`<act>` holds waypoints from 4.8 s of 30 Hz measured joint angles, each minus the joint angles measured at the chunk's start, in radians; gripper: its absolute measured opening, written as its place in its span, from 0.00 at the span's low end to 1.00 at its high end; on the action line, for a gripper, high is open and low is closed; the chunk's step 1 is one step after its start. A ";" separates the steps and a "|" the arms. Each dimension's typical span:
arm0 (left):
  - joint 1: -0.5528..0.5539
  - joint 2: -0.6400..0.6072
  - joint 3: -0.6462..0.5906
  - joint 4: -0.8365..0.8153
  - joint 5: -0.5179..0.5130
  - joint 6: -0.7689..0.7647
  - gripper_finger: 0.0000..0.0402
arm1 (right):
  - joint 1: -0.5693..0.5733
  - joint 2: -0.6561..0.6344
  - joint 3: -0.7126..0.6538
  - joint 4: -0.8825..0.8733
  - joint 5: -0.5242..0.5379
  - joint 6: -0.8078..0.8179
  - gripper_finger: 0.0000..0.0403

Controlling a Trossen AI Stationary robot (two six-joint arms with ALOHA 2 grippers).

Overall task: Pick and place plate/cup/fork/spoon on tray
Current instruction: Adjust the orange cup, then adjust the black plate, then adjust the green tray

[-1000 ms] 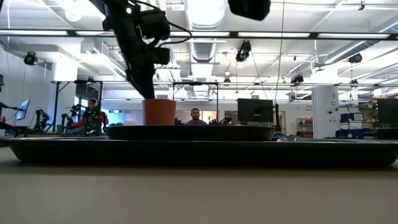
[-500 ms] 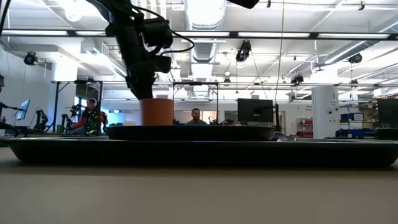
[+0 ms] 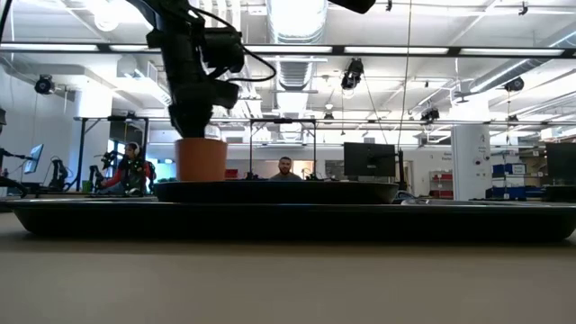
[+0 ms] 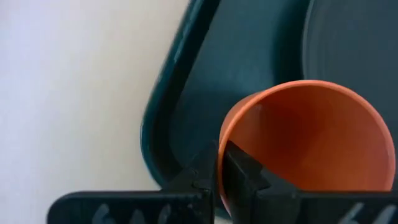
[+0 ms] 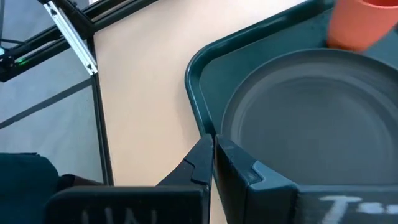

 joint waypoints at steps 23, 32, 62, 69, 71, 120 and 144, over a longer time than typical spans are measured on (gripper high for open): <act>0.000 -0.039 -0.007 -0.026 -0.029 0.001 0.10 | 0.000 0.000 -0.001 0.000 0.012 0.000 0.02; 0.000 -0.063 0.013 -0.023 -0.029 0.000 0.26 | 0.000 0.000 -0.001 0.000 0.012 0.000 0.02; -0.006 -0.753 -0.063 -0.091 0.022 -0.240 0.29 | 0.008 0.000 -0.304 -0.339 0.059 0.419 0.02; -0.006 -0.795 -0.107 -0.091 0.020 -0.263 0.29 | 0.006 0.000 -0.357 -0.327 0.063 0.495 0.02; -0.006 -0.794 -0.113 -0.092 0.019 -0.264 0.29 | 0.006 0.000 -0.362 -0.278 0.064 0.497 0.02; -0.006 -0.779 -0.149 -0.082 0.020 -0.254 0.29 | -0.049 0.311 -0.193 0.354 -0.028 0.284 0.02; -0.006 -0.832 -0.154 -0.073 0.020 -0.253 0.29 | -0.082 0.427 0.263 -0.252 0.070 0.096 0.02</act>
